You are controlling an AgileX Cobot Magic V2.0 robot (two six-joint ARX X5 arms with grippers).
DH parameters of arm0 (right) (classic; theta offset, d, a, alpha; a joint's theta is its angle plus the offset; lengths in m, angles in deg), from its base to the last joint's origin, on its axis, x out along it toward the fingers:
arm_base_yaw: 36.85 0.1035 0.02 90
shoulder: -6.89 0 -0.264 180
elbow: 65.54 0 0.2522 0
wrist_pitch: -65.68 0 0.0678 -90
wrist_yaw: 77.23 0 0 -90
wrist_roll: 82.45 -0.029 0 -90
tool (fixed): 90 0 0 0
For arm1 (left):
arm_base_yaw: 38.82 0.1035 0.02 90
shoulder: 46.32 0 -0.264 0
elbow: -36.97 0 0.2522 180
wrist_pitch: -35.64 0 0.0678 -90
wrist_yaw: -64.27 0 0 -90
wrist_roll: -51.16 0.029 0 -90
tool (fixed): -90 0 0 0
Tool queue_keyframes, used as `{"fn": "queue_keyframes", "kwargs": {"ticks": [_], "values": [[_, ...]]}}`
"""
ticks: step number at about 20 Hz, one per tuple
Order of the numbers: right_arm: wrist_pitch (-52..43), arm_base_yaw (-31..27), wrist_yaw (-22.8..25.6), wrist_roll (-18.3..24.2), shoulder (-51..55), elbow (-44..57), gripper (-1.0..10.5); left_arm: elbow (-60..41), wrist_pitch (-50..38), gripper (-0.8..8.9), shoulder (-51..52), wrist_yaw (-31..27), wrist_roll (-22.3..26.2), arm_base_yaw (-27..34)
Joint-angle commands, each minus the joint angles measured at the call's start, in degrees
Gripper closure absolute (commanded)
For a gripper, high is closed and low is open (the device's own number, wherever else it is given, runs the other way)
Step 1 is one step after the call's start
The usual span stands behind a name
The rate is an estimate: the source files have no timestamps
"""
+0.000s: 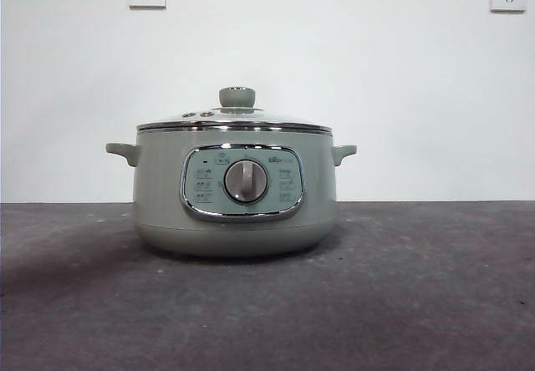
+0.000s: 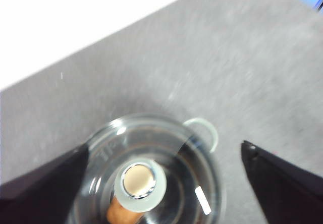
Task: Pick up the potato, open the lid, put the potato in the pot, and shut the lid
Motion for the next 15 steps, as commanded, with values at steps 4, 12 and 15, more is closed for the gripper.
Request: {"fn": "queue_keyframes", "kwargs": {"ticks": [4, 12, 15], "values": [[1.42, 0.07, 0.31, -0.24, -0.07, 0.57, 9.5, -0.02, 0.13, 8.16, 8.44, 0.39, -5.51, -3.61], [1.42, 0.07, 0.42, -0.24, -0.07, 0.57, 9.5, -0.39, 0.39, 8.16, 15.02, -0.57, 4.13, -3.17], [1.42, 0.04, 0.42, -0.24, -0.07, 0.57, 9.5, -5.01, 0.57, 8.16, 21.33, -0.5, 4.57, -0.68]]}}
